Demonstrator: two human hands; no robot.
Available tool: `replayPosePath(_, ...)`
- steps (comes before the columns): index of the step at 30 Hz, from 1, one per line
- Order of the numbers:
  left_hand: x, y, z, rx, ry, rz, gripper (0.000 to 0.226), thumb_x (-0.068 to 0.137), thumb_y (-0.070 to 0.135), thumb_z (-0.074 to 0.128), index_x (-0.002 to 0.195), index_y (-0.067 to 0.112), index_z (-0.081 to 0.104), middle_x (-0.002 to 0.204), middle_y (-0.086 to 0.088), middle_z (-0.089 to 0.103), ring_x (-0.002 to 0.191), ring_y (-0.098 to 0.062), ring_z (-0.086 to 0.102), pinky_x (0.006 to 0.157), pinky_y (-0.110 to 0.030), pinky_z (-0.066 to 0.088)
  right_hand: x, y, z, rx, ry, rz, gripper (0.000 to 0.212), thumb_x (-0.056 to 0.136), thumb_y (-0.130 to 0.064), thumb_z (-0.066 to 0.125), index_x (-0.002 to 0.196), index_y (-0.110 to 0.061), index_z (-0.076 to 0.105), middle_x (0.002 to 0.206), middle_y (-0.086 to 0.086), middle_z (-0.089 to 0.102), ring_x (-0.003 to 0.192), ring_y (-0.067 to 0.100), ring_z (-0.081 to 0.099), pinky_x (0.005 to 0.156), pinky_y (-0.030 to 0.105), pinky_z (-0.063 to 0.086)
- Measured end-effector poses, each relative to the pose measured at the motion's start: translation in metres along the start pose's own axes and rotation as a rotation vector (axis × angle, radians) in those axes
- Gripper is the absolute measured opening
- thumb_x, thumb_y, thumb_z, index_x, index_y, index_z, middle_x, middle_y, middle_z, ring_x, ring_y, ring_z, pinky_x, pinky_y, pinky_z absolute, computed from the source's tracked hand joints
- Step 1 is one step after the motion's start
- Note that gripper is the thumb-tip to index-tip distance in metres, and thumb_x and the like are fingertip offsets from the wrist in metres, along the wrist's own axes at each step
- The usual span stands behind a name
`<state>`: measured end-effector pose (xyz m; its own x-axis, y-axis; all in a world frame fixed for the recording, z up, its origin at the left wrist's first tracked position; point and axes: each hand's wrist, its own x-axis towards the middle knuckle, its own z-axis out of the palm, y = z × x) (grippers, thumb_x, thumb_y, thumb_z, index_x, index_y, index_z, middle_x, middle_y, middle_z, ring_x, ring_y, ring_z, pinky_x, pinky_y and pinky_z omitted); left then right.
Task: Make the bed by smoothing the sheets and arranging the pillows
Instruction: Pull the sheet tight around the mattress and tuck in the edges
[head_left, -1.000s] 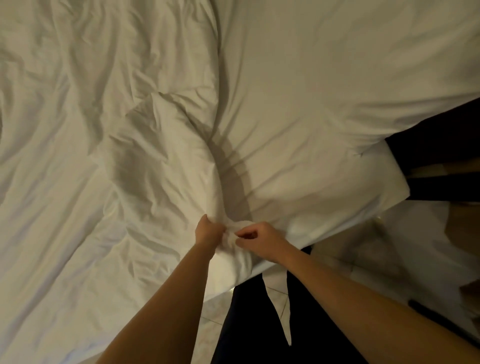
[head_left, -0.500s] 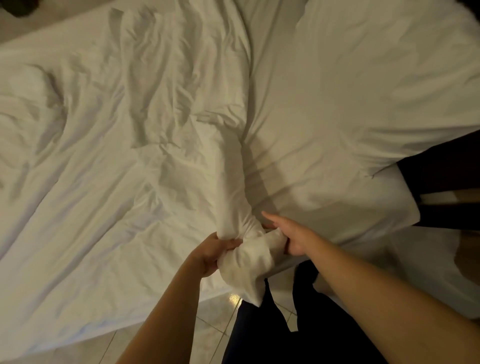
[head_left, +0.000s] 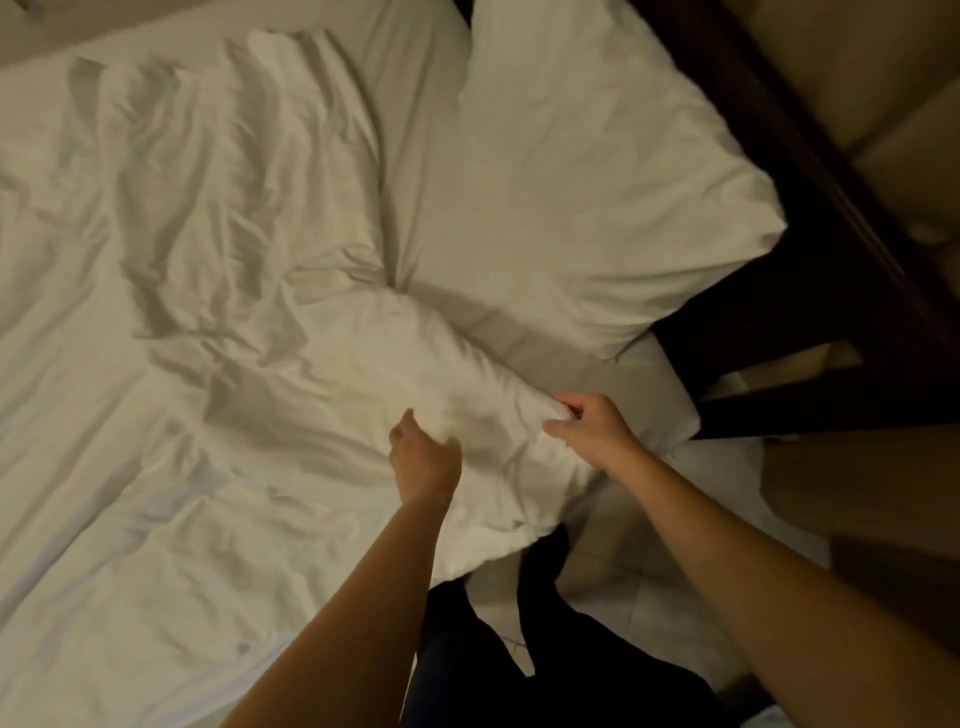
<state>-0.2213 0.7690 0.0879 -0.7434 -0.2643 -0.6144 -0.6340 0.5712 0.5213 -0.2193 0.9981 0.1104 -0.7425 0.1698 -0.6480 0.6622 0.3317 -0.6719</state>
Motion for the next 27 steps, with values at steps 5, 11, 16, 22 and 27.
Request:
replayPosePath(5,0.001,0.083,0.033,-0.294,-0.215,-0.070,0.075,0.078,0.067,0.074,0.129,0.014,0.058,0.116,0.005,0.064,0.111,-0.025,0.061,0.092,-0.040,0.057,-0.010,0.007,-0.021,-0.158,-0.065,-0.217,0.042,0.087,-0.014,0.076,0.128,-0.021,0.070,0.104,-0.019,0.065,0.098,-0.001,0.063,0.089,0.016,0.050)
replayPosePath(11,0.016,0.087,0.057,-0.272,-0.130,-0.178,0.035,0.065,0.020,0.073,0.095,0.007,0.063,0.099,-0.016,0.070,0.084,-0.034,0.072,0.064,-0.050,0.065,-0.026,0.015,-0.031,-0.218,-0.121,-0.323,0.052,0.085,-0.015,0.071,0.135,-0.026,0.064,0.114,-0.008,0.060,0.102,0.004,0.060,0.091,0.013,0.046)
replayPosePath(16,0.018,0.087,0.069,-0.567,-0.142,-0.182,0.026,0.086,0.005,0.062,0.112,0.008,0.061,0.106,-0.014,0.071,0.093,-0.032,0.074,0.067,-0.042,0.064,-0.016,0.038,-0.053,-0.367,-0.228,-0.107,0.023,0.083,-0.027,0.075,0.103,-0.017,0.072,0.095,0.001,0.072,0.082,0.012,0.064,0.072,0.027,0.049)
replayPosePath(22,0.023,0.148,0.091,-0.666,-0.269,-0.053,0.024,0.086,0.002,0.056,0.108,0.010,0.060,0.098,-0.010,0.073,0.095,-0.034,0.074,0.071,-0.044,0.064,0.006,0.053,-0.098,-0.314,0.008,-0.088,0.015,0.096,-0.025,0.065,0.088,-0.012,0.064,0.081,-0.001,0.062,0.075,0.012,0.056,0.073,0.034,0.044)
replayPosePath(27,0.026,0.204,0.133,-0.625,-0.393,-0.024,0.028,0.087,-0.003,0.054,0.113,0.007,0.060,0.111,-0.019,0.069,0.096,-0.038,0.074,0.069,-0.045,0.064,0.030,0.057,-0.162,-0.286,0.169,-0.087,0.010,0.099,-0.023,0.061,0.090,-0.019,0.064,0.089,0.003,0.067,0.087,0.021,0.063,0.071,0.034,0.048)
